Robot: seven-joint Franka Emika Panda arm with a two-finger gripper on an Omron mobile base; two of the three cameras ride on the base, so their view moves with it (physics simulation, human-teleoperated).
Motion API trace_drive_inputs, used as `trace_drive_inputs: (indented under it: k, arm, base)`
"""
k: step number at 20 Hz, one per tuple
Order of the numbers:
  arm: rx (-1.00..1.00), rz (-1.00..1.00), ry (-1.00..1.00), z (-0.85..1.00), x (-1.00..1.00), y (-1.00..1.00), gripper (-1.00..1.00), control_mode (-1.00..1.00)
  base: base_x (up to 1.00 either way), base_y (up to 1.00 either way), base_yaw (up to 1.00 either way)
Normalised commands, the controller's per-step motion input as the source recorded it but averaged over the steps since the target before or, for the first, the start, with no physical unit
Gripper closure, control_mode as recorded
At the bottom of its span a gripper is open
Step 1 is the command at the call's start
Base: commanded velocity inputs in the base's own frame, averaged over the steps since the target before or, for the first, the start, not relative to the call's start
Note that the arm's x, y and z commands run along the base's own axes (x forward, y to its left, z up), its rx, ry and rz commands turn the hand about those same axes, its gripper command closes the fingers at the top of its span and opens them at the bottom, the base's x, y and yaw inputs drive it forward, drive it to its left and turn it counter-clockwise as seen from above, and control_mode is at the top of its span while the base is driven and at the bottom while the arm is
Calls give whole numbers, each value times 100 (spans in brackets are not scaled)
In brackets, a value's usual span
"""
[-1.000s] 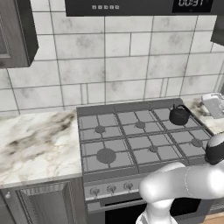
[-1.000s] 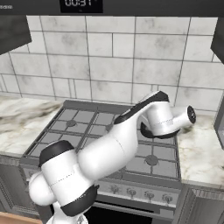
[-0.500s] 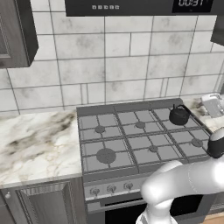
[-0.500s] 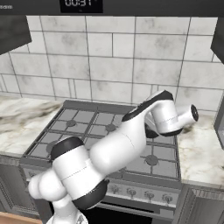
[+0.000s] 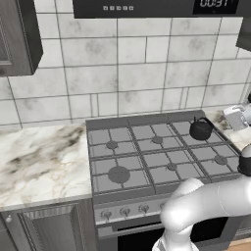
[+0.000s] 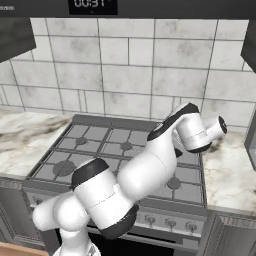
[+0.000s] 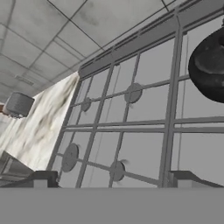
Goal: The kettle is done boiling. Turn off the stove, then wait for 300 timesteps before moving the kettle to the dining table.
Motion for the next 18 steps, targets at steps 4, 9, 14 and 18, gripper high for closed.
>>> trace_drive_inputs:
  k: [4, 9, 14, 18]
  arm:
    - [-6, 3, 0, -4, 20, 0, -100, -100]
    - [-7, 0, 0, -4, 16, -1, -100, -100]
    - [-6, 0, 0, -4, 12, -5, -100, -100]
    - [-5, 0, 0, -10, 14, -9, -100, -100]
  base:
    - [0, 0, 0]
    - [0, 0, 0]
    - [0, 0, 0]
    - [0, 0, 0]
